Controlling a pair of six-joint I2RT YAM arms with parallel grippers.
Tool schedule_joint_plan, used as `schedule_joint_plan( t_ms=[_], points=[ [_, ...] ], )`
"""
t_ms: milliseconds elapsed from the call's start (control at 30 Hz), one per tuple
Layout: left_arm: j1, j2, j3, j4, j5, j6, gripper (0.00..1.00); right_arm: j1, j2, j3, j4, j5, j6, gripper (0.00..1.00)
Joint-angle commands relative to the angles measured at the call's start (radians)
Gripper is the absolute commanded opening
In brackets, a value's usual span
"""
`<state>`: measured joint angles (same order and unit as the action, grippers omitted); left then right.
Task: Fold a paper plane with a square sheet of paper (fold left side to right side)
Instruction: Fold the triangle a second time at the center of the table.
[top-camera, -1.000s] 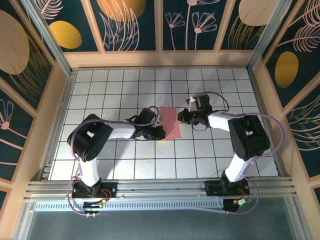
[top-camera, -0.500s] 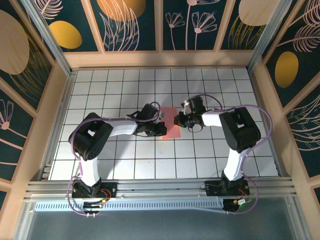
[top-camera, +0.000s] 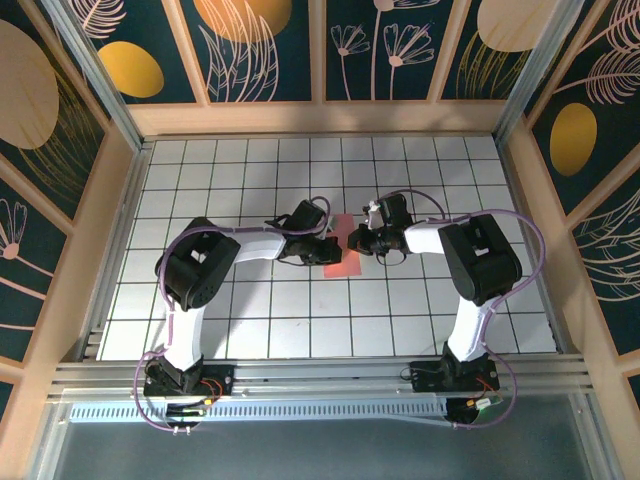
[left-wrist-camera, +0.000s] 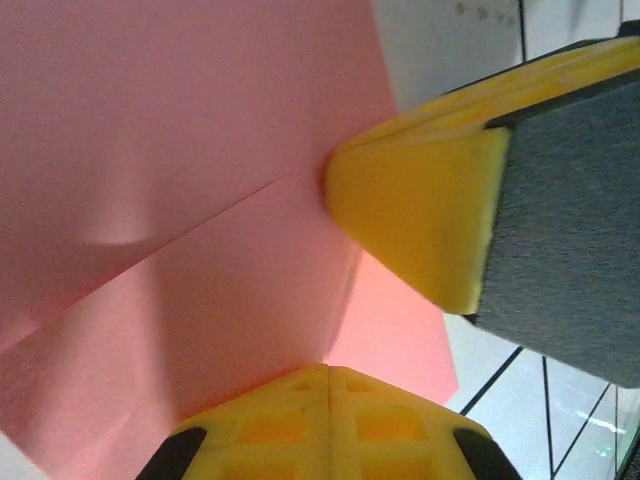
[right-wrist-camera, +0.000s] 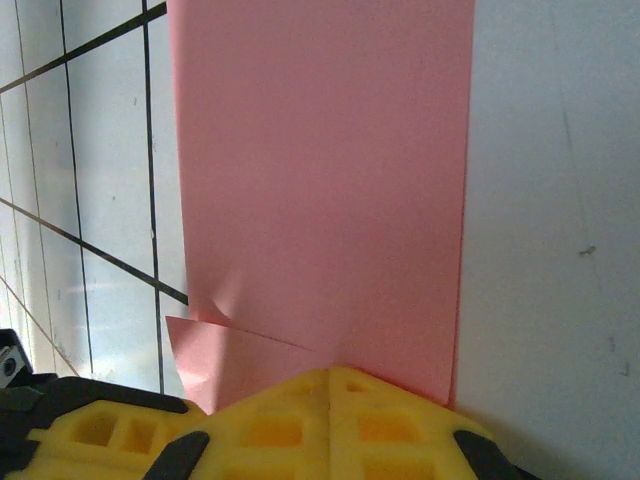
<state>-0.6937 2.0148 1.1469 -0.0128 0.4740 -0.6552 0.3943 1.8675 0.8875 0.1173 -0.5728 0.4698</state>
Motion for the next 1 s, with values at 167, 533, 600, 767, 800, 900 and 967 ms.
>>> schedule_joint_plan(
  t_ms=[167,533,600,767,800,900,967],
  points=[
    [0.002,-0.002,-0.029,-0.059,-0.002,0.056,0.0,-0.02,0.041,-0.038,-0.059,0.039,-0.015,0.0],
    [-0.006,-0.07,-0.126,-0.059,0.023,0.138,0.0,-0.051,0.04,-0.053,-0.065,0.045,-0.033,0.0],
    [-0.007,-0.084,-0.147,-0.059,0.023,0.15,0.0,-0.055,0.039,-0.058,-0.064,0.045,-0.034,0.0],
    [-0.008,-0.118,-0.208,-0.049,0.014,0.159,0.01,-0.058,0.039,-0.061,-0.065,0.045,-0.036,0.0],
    [-0.009,-0.124,-0.217,-0.045,0.008,0.156,0.02,-0.059,0.04,-0.061,-0.065,0.044,-0.037,0.0],
    [-0.009,-0.128,-0.218,-0.014,0.014,0.137,0.03,-0.059,0.044,-0.056,-0.064,0.035,-0.036,0.0],
    [-0.009,-0.115,-0.185,-0.013,0.016,0.134,0.04,-0.058,0.04,-0.053,-0.061,0.027,-0.034,0.0]
  ],
)
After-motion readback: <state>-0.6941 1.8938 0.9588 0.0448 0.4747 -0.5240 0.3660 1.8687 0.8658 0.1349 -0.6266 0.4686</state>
